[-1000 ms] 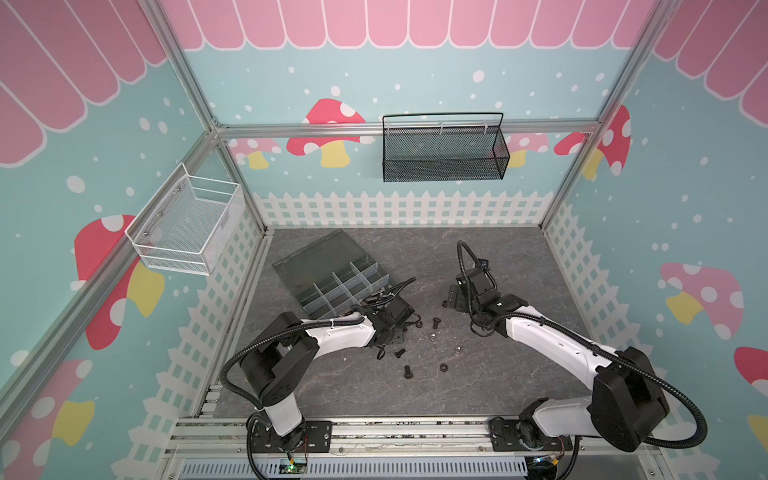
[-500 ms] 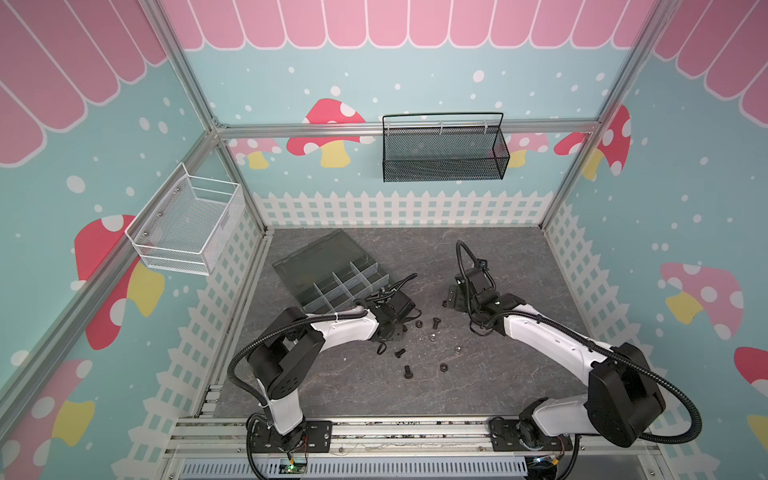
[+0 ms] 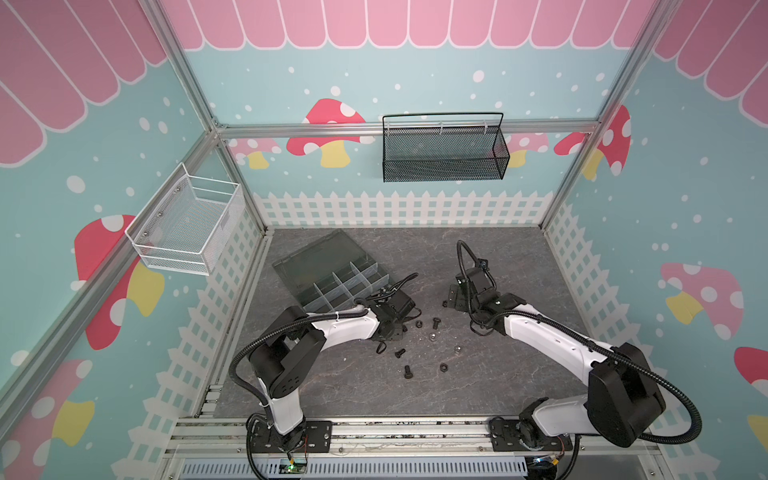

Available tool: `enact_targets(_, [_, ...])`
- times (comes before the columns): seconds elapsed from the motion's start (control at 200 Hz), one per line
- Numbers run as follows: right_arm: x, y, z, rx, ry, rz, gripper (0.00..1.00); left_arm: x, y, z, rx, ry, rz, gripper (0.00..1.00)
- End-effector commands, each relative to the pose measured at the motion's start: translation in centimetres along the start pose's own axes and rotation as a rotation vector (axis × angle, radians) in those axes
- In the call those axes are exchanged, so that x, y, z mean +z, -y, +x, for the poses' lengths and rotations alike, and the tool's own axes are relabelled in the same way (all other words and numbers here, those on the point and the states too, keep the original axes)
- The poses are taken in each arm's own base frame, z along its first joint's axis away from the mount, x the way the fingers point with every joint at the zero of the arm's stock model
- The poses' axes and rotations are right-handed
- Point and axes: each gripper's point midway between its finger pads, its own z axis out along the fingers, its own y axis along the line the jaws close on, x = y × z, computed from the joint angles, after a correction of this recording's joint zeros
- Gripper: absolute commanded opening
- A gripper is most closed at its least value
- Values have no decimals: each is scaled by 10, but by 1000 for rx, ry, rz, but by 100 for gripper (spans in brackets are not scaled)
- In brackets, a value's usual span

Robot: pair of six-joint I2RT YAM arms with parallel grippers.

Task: Sort the screws and nuts into containers
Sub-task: 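Lower the left gripper over a black bolt while the right gripper hovers above black nuts, then close the left gripper on the black bolt's head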

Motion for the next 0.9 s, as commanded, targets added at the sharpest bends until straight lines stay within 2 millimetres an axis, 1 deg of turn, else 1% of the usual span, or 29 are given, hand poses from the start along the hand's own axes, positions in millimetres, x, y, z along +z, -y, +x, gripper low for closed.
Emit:
enact_targets(0.0, [2,3,2,9,-3,9,98,8,-7,9,8,-50,-35,36])
enact_targets(0.23, [3,4,4,12,-9,9,98,9,-12,12,28,-60,-57,32])
enact_targets(0.34, [3,5,5,17,-9,9,98,8,-14,12,49,-67,-72,28])
enact_targets(0.57, [4,6,6,18,-12,8,98,8,-13,14,97,-95,-76,27])
enact_targets(0.635, [3,5,5,19,-10,4,98,9,-12,13,110,-100,-80,27])
enact_targets(0.825, [2,8,5,23,-6,9,98,12,-10,13,127,-112,-82,36])
enact_targets(0.89, [1,8,5,21,-3,6,98,12,-10,13,128,-115,-83,36])
